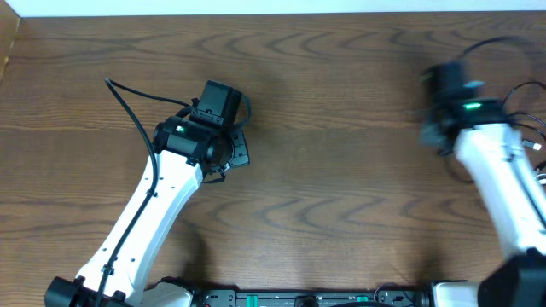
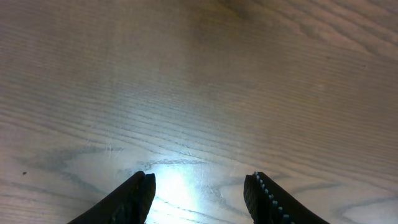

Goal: Untangle cables

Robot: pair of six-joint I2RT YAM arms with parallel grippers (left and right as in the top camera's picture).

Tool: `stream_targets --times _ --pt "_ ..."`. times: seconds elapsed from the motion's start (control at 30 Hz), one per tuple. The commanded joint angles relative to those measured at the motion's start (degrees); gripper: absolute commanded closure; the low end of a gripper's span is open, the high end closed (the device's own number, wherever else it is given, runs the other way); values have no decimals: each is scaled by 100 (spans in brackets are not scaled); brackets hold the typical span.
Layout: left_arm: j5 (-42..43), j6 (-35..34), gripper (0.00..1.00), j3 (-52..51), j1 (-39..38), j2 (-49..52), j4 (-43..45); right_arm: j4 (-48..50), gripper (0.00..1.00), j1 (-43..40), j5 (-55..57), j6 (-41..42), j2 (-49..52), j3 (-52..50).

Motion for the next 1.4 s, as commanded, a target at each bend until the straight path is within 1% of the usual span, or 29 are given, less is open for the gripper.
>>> stream_targets --times 0.0,0.17,0.23,0.27,0.33,0.37,0.4,0.43,0.5,0.63,0.67,0.8,0.97,1.03,1.1,1.27,1.37 --pt "-118 -90 48 98 22 4 -101 55 99 -1141 503 522 -330 579" --pt "-118 -92 48 98 22 4 -120 295 99 -2562 407 533 -323 730" --pt "-118 -92 48 98 22 4 -118 404 99 -3040 142 549 -278 730" --pt "-118 -92 48 98 22 4 -120 461 89 -3206 -66 549 -251 730" --pt "-118 -92 48 98 22 4 -120 566 44 -3521 -702 544 -197 730" --pt "-116 -92 48 98 22 4 -118 568 28 -3665 -1075 544 -164 730" --pt "-118 -92 48 98 22 4 -120 566 18 -3766 -1392 544 -133 730" --pt "-116 -92 48 98 22 4 -120 562 10 -3853 -1718 516 -98 730" --pt "-116 -92 48 98 22 4 -120 562 8 -3928 -2275 358 -42 728" --pt "-118 -92 48 98 22 4 -120 527 10 -3842 -2990 -7 7 726" --pt "-118 -92 44 98 22 4 -120 490 10 -3781 -3150 -118 7 726" --pt "-136 -90 42 98 22 4 -118 258 6 -3460 -3425 -472 7 726" --pt "-144 -72 37 98 22 4 -4 -146 3 -2728 -3467 -973 7 726" --pt "-190 109 37 98 22 4 133 -363 1 -2258 -3545 -1381 7 726" --pt "-385 125 34 98 24 4 175 -527 1 -1939 -3626 -1707 7 723" --pt "-1193 127 29 98 63 4 186 -649 1 -1091 -3648 -2127 7 715" --pt "-1362 129 29 98 216 17 205 -621 1 -686 -3543 -2201 7 715"
